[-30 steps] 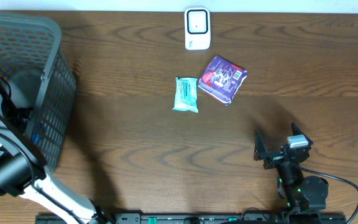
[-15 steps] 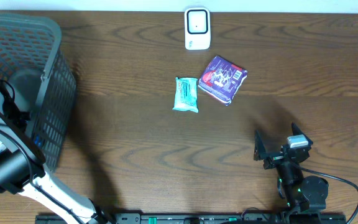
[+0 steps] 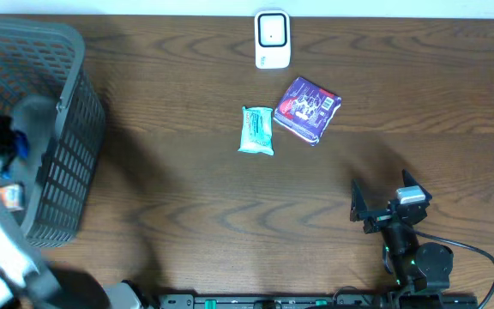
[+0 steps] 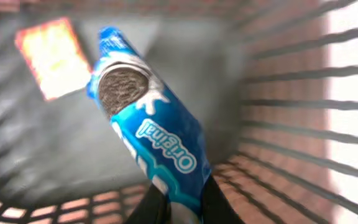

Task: Scan the item barcode
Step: 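Lift the blue Oreo pack out and drop it beside the wipes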

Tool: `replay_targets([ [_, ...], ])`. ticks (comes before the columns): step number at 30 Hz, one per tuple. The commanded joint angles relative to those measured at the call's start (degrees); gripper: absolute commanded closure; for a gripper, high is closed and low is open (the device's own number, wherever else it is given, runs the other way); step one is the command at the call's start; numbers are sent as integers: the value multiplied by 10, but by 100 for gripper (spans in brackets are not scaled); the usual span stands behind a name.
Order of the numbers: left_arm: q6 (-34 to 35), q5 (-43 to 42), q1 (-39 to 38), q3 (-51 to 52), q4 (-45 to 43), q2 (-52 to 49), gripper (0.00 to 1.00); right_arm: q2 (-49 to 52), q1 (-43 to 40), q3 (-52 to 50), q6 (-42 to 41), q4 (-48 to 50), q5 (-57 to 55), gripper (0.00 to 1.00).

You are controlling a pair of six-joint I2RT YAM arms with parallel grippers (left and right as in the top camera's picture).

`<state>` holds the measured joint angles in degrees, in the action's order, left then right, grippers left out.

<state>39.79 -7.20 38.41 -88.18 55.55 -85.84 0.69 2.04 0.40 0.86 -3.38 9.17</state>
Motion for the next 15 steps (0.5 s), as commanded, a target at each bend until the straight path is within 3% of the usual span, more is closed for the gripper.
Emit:
replay_targets([
  [1, -16, -72, -5, -9, -31, 89, 93, -2, -2, -1, -2, -2, 0, 1],
  [6, -16, -132, -60, -9, -115, 186, 93, -2, -2, -1, -2, -2, 0, 1],
  [9, -30, -132, -142, -9, -163, 228, 93, -3, -2, -1, -2, -2, 0, 1],
  [15, -178, -88, -365, -9, -217, 259, 93, -2, -2, -1, -2, -2, 0, 1],
])
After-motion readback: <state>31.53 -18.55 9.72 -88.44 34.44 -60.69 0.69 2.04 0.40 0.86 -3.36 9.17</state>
